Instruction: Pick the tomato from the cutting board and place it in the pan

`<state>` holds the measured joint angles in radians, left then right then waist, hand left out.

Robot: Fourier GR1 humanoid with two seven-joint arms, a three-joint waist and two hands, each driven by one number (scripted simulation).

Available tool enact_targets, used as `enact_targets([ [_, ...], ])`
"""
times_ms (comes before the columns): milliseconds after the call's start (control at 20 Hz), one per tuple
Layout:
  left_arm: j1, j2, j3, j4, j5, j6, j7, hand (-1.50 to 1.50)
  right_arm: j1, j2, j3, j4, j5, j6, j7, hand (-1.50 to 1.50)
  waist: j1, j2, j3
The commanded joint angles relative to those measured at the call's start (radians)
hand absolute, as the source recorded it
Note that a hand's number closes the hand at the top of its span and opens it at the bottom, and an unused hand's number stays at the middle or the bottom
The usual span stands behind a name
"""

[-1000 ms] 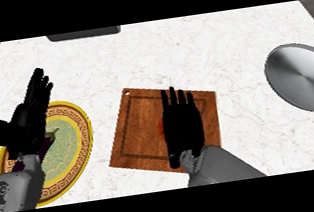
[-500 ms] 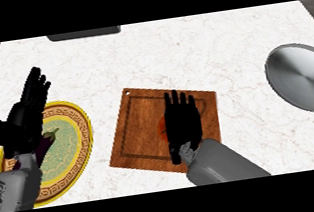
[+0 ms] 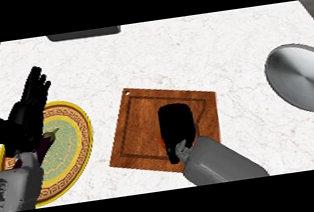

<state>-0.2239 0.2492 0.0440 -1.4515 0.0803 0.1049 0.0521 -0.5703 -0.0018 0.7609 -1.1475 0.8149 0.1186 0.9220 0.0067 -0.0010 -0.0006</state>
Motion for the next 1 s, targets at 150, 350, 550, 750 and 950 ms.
enact_targets([
  [150,-0.034,0.015,0.041,0.049,0.011,-0.045,-0.005,0.0,-0.003,0.002,-0.005,0.009,-0.092,-0.039,0.036,1.5,0.002,0.003,0.001],
  [350,-0.005,0.002,0.013,-0.006,-0.015,-0.022,0.018,0.0,0.029,-0.003,-0.184,0.012,-0.154,-0.014,-0.004,1.5,-0.004,0.001,0.001],
  [550,-0.016,-0.063,-0.019,-0.013,-0.059,0.046,0.034,0.0,0.046,0.001,-0.153,-0.139,-0.05,-0.047,0.133,1.5,-0.012,-0.003,0.001],
  [750,0.01,-0.024,0.008,-0.03,-0.026,0.001,0.033,0.0,0.03,-0.056,-0.08,-0.178,0.174,-0.219,0.14,1.5,-0.013,-0.008,0.001],
  [950,0.018,-0.032,0.006,-0.046,-0.034,0.013,0.034,0.0,0.056,-0.103,-0.114,-0.328,0.262,-0.282,0.158,1.5,-0.021,-0.007,0.001],
])
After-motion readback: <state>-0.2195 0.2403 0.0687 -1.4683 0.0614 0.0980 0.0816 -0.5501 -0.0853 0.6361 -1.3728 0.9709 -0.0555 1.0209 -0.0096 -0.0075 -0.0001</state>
